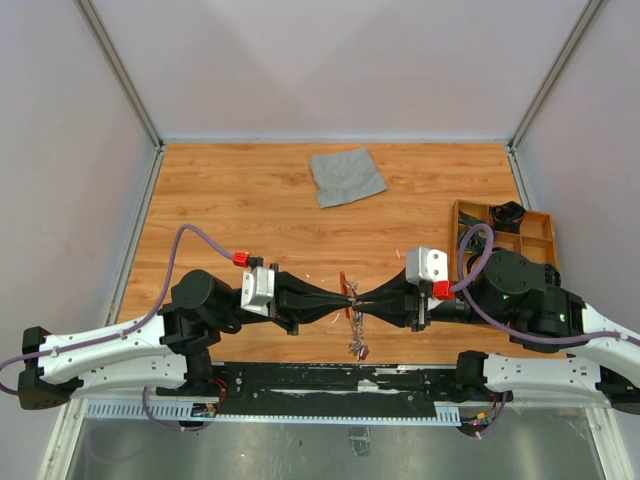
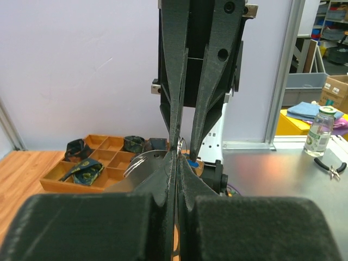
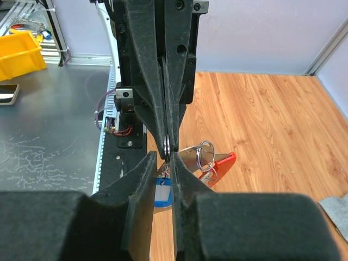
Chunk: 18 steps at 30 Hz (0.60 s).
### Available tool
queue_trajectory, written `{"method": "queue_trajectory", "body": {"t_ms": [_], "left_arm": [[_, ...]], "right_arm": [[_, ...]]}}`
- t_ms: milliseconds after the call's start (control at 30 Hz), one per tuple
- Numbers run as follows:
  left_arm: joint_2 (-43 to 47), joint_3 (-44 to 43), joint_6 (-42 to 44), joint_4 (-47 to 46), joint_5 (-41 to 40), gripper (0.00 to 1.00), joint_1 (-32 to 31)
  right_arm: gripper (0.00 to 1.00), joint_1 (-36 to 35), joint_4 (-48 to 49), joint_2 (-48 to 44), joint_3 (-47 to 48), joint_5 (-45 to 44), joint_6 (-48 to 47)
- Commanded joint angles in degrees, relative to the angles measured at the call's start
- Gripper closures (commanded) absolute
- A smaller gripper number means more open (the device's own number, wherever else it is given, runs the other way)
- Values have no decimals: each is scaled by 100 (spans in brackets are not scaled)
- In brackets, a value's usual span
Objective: Put the keys on the keyring
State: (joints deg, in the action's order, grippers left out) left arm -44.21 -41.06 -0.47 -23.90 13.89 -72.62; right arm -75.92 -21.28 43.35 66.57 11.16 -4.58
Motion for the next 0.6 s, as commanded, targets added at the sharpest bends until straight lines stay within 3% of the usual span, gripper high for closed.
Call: {"method": "queue_trajectory", "body": {"t_ms": [0, 167, 567], "left_arm": [[151, -175, -28, -404, -29, 99, -42], [158, -166, -27, -422, -35, 99, -42], [136, -157, -49, -422, 0, 99, -42]], "right_arm": [[83, 69, 78, -70, -85, 38, 36], [75, 69, 87, -124, -103, -17, 48], [82, 69, 222, -64, -135, 45, 89]]}}
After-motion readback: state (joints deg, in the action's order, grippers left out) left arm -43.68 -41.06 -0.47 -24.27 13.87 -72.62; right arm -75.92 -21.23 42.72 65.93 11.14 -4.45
